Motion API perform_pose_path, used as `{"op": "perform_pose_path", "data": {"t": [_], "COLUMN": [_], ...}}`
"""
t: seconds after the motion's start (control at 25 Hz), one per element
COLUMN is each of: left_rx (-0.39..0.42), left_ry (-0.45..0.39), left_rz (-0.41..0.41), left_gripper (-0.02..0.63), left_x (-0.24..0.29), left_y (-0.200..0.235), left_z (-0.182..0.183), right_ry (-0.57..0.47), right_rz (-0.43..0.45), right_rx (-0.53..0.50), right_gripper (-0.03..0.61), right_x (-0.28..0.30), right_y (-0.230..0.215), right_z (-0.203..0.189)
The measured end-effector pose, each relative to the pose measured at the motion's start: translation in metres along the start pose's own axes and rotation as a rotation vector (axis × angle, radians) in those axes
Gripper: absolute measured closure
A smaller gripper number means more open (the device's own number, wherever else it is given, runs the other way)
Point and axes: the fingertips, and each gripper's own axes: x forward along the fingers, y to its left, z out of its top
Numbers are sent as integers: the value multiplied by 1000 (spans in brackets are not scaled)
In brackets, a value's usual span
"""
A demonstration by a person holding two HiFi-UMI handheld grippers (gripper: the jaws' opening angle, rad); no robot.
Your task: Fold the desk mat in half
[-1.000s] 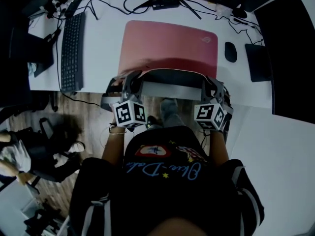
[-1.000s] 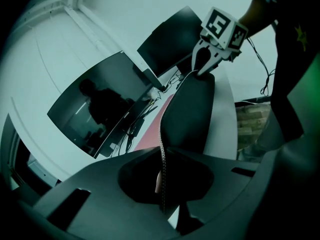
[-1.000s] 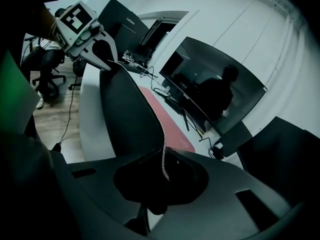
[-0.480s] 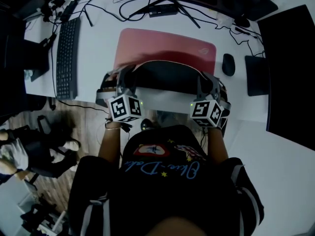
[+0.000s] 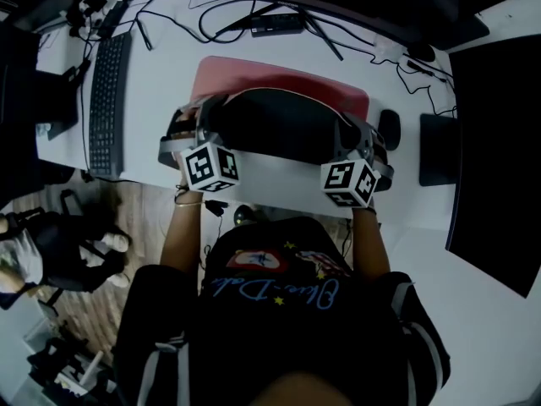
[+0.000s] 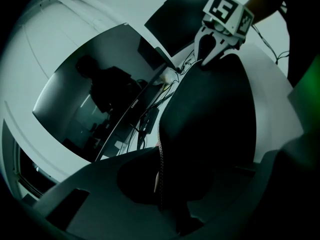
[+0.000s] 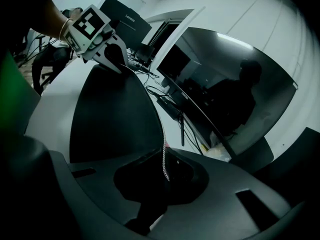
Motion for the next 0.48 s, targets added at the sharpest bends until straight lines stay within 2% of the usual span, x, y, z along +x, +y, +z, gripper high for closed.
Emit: {"op": "perform_pose_path", "data": {"t": [0.48], "left_rx": [-35], "left_ry": [98], "left_rz": [9], "left_gripper": [592], "left_x": [54], "left_y": [17], "left_z": [-2], "right_ry": [-4], "right_rz": [60], "right_rx": [-42], "right_gripper": [561], "right_x": [59], "right_y": [-20], "right_z": [-2]}}
